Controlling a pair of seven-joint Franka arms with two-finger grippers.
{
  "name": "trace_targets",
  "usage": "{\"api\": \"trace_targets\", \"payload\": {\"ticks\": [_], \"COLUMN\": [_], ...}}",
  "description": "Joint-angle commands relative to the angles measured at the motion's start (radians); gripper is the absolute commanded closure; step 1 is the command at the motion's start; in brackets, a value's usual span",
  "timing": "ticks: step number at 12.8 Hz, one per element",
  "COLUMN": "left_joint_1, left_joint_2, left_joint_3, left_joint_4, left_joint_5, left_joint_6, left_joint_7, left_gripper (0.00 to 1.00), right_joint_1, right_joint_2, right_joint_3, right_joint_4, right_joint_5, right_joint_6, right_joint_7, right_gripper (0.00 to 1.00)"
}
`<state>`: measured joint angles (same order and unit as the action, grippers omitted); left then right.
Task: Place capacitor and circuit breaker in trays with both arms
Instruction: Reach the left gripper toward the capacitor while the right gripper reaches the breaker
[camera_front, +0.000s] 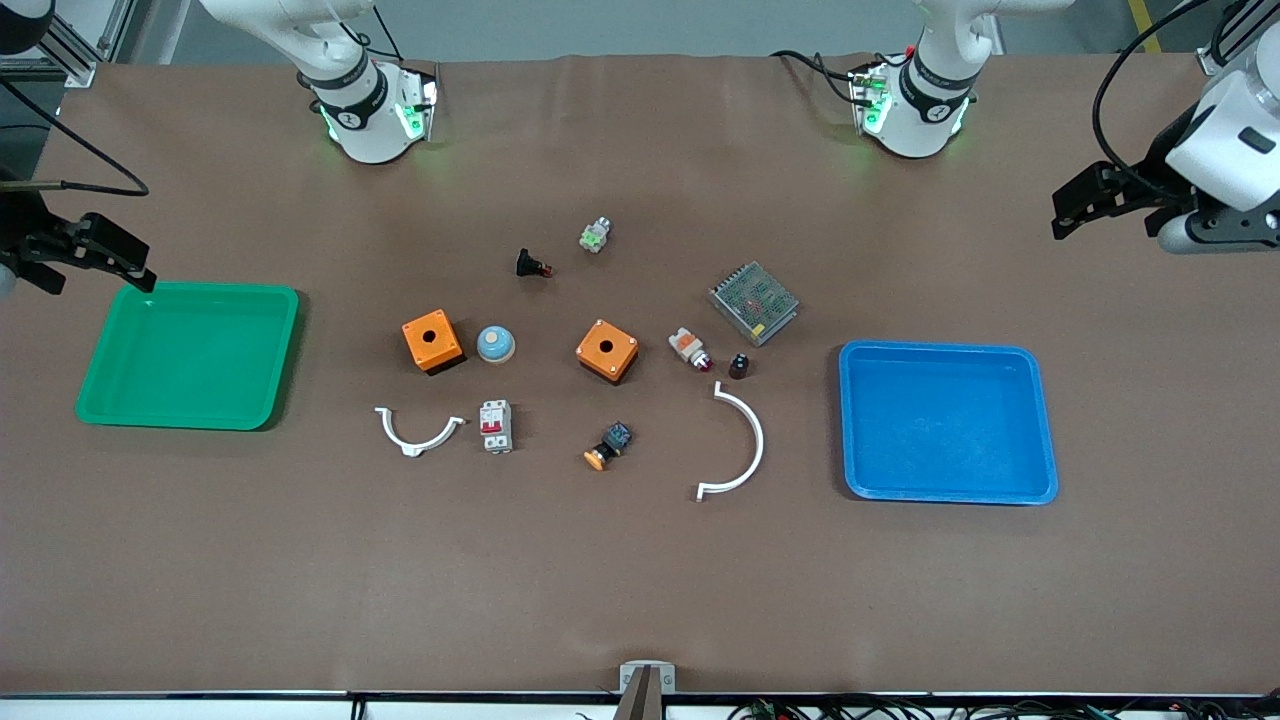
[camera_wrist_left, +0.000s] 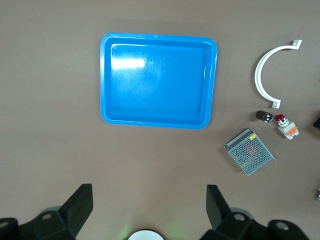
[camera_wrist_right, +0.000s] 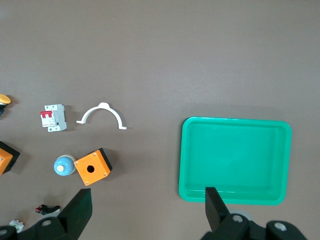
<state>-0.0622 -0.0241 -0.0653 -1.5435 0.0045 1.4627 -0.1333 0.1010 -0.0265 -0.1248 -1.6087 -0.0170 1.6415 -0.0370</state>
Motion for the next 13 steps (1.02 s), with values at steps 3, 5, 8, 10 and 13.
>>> {"api": "trace_targets", "payload": {"ticks": [3, 5, 8, 10, 13], "left_joint_1": [0.012, 0.007, 0.002, -0.028, -0.108], "left_joint_2": [0.044, 0.068, 0.16, 0.222, 0.353], "left_joint_3": [0.002, 0.004, 0.001, -0.019, -0.03], "left_joint_4": [0.054, 0.082, 0.072, 0.021, -0.038], "left_joint_5": [0.002, 0.011, 0.003, 0.0, -0.005], "left_joint_6": [-0.005, -0.005, 0.037, 0.13, 0.358], "left_joint_7": [0.032, 0.026, 0.021, -0.006, -0.084], "left_gripper": [0.0, 0.0, 0.0, 0.0, 0.0], "right_joint_1": [-0.009, -0.011, -0.014, -0.004, 0.122], "right_joint_2": [-0.02, -0.021, -0.015, -0.001, 0.104], "right_joint_3": [0.016, 0.016, 0.014, 0.016, 0.016], "right_joint_4": [-0.034, -0.043, -0.042, -0.042, -0.037], "right_joint_5": [-0.023, -0.018, -0.014, -0.011, -0.008], "right_joint_6": [0.008, 0.009, 0.017, 0.027, 0.093], "right_joint_7": [0.002, 0.0, 0.0, 0.0, 0.003], "right_gripper": [0.0, 0.0, 0.0, 0.0, 0.0]}}
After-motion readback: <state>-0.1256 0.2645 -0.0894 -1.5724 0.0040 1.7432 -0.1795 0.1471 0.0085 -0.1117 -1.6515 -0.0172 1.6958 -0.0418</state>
